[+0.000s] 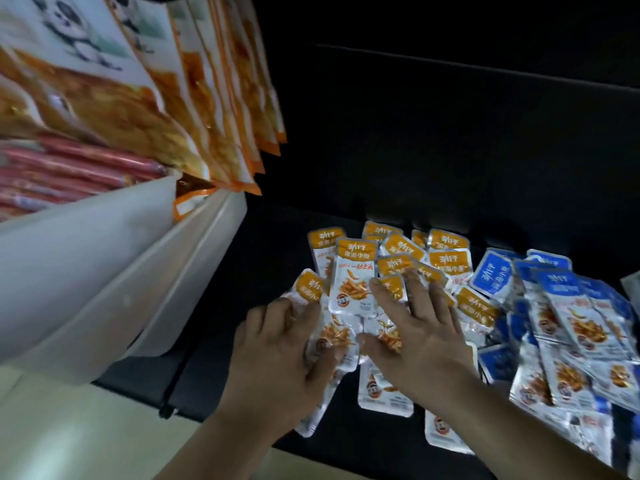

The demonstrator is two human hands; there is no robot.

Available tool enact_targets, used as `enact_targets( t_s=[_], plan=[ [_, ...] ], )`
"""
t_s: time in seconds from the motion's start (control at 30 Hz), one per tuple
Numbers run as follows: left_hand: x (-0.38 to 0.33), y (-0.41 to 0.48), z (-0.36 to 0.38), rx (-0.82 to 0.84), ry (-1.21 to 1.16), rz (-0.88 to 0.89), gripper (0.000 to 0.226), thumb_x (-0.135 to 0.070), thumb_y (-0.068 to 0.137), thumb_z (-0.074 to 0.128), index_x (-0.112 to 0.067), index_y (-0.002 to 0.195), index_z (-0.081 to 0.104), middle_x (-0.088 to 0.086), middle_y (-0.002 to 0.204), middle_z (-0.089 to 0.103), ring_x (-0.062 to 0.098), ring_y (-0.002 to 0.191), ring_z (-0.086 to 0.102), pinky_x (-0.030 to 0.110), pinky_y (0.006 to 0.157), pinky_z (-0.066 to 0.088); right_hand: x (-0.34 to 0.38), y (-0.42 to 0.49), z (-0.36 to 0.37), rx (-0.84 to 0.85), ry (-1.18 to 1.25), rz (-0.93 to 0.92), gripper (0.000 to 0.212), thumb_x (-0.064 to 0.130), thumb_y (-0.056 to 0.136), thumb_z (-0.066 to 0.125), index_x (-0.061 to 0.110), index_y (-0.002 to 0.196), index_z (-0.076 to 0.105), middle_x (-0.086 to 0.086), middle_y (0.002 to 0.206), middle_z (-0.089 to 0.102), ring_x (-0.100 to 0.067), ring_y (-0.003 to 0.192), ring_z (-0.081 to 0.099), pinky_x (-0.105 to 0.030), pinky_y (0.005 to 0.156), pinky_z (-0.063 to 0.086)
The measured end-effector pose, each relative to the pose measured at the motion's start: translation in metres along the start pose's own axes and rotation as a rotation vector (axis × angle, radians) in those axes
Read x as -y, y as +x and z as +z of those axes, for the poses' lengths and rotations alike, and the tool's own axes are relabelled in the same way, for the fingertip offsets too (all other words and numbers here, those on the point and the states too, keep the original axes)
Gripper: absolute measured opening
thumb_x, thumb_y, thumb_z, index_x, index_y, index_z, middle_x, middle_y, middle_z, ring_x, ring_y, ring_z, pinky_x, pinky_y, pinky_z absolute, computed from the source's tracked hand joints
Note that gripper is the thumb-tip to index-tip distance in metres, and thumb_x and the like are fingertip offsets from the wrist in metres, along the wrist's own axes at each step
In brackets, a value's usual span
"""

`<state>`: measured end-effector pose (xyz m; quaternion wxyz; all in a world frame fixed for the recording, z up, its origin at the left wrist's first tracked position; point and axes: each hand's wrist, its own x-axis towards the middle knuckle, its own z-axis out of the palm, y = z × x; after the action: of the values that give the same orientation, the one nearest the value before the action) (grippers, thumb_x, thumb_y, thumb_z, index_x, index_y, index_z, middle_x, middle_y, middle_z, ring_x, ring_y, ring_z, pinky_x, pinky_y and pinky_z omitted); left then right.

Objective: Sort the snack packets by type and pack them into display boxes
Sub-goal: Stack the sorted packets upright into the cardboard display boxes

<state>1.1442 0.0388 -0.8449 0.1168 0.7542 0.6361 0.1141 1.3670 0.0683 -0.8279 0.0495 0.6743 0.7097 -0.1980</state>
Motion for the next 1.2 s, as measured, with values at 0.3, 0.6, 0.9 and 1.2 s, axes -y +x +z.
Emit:
enact_targets(
  t_s=[0.3, 0.6, 0.9, 1.2],
  plan=[
    [0.004, 0.003, 0.022, 0.109, 0.096, 0.115, 0.059, -0.049, 0.099, 0.037, -0.042, 0.158, 0.035, 0.006, 0.169, 0.028, 0.047, 0.147, 0.037, 0.068, 0.104, 0.045, 0.024, 0.009, 0.002, 0.048, -0.002, -0.037, 0.078, 0.075, 0.098, 0.024, 0.057, 0.147, -0.033, 0.004, 0.16, -0.046, -0.035, 0.145, -0.044, -0.061, 0.124, -0.013],
    [0.0, 0.002, 0.025, 0.091, 0.006, 0.123, 0.063, -0.037, 0.098, 0.053, -0.044, 0.157, 0.033, 0.003, 0.173, 0.013, 0.043, 0.154, 0.024, 0.07, 0.109, 0.04, -0.016, -0.027, -0.002, -0.045, 0.226, 0.134, 0.08, 0.071, 0.098, 0.029, 0.044, 0.16, -0.015, 0.004, 0.165, -0.037, -0.024, 0.149, -0.039, -0.046, 0.127, -0.01],
    [-0.035, 0.004, 0.025, 0.146, -0.021, 0.028, 0.076, -0.086, 0.091, 0.01, -0.054, 0.16, 0.011, -0.006, 0.174, -0.005, 0.041, 0.158, -0.011, 0.075, 0.118, 0.013, -0.008, -0.018, -0.001, 0.013, 0.428, 0.226, 0.074, 0.068, 0.1, 0.032, 0.047, 0.162, -0.003, 0.004, 0.17, -0.022, -0.024, 0.153, -0.032, -0.046, 0.127, -0.004],
    [-0.012, 0.004, 0.026, 0.173, 0.087, 0.033, 0.089, -0.085, 0.086, 0.035, -0.044, 0.162, 0.016, 0.008, 0.174, 0.004, 0.05, 0.156, 0.002, 0.079, 0.112, 0.023, 0.045, -0.015, 0.017, 0.063, 0.662, 0.229, 0.072, 0.063, 0.104, 0.029, 0.054, 0.154, -0.023, 0.018, 0.155, -0.048, -0.013, 0.134, -0.055, -0.044, 0.119, -0.03]
  ],
)
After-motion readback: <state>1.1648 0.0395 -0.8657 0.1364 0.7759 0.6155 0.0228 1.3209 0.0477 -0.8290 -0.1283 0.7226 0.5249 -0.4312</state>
